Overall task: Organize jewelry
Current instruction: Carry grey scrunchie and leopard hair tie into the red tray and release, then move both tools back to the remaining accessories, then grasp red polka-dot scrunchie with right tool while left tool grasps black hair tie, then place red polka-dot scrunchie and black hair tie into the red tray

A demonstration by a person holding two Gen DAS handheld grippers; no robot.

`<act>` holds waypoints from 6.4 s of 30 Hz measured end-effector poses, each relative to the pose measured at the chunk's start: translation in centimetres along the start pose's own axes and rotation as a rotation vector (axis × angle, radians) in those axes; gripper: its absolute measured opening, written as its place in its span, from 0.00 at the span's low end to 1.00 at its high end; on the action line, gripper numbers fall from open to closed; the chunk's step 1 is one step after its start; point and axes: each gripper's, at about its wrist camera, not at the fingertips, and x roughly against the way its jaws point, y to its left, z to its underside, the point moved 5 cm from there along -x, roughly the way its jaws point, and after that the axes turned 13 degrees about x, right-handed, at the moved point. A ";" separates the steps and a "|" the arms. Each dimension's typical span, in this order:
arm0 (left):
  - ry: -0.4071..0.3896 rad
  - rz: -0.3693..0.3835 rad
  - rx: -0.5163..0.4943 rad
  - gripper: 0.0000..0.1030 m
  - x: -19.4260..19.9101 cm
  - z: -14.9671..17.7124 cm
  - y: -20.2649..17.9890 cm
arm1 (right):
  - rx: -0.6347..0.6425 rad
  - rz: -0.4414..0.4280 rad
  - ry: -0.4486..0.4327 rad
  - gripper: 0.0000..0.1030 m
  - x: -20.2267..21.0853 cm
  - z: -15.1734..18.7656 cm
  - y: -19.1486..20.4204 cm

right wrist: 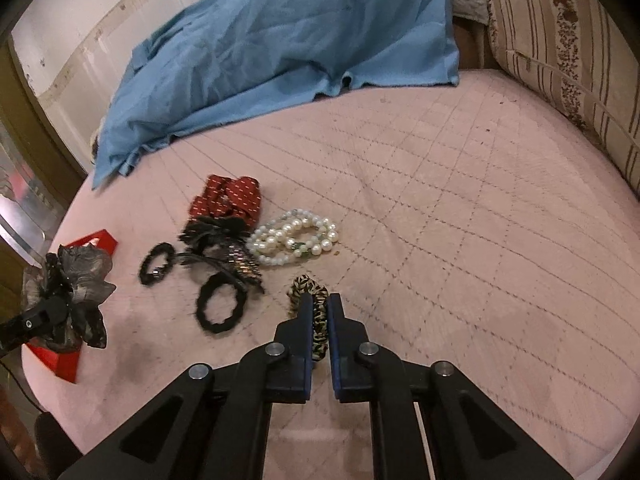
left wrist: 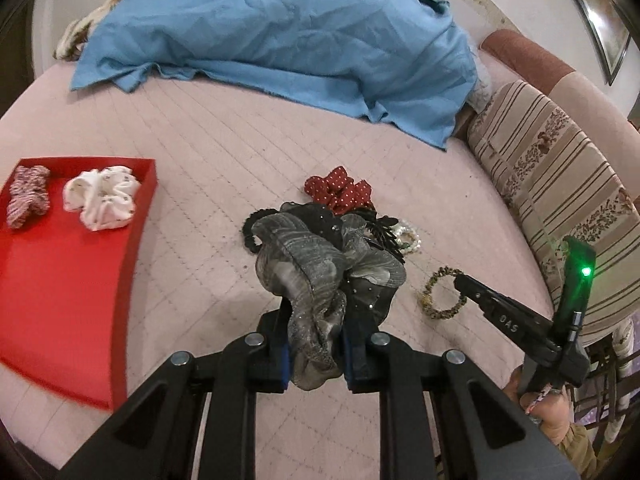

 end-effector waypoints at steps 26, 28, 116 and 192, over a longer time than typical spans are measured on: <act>-0.205 -0.193 0.220 0.18 10.1 -1.0 16.3 | 0.257 -0.176 -0.046 0.07 4.1 -3.8 17.0; -0.211 -0.198 0.248 0.18 10.4 -1.2 17.7 | 0.287 -0.192 -0.041 0.07 3.6 -4.1 18.9; -0.142 -0.306 -0.068 0.72 7.8 -1.5 8.0 | 0.057 -0.151 0.051 0.47 0.2 -1.8 7.3; -0.195 -0.142 0.230 0.06 9.4 -1.4 13.0 | 0.159 -0.257 -0.015 0.10 0.8 -7.7 14.5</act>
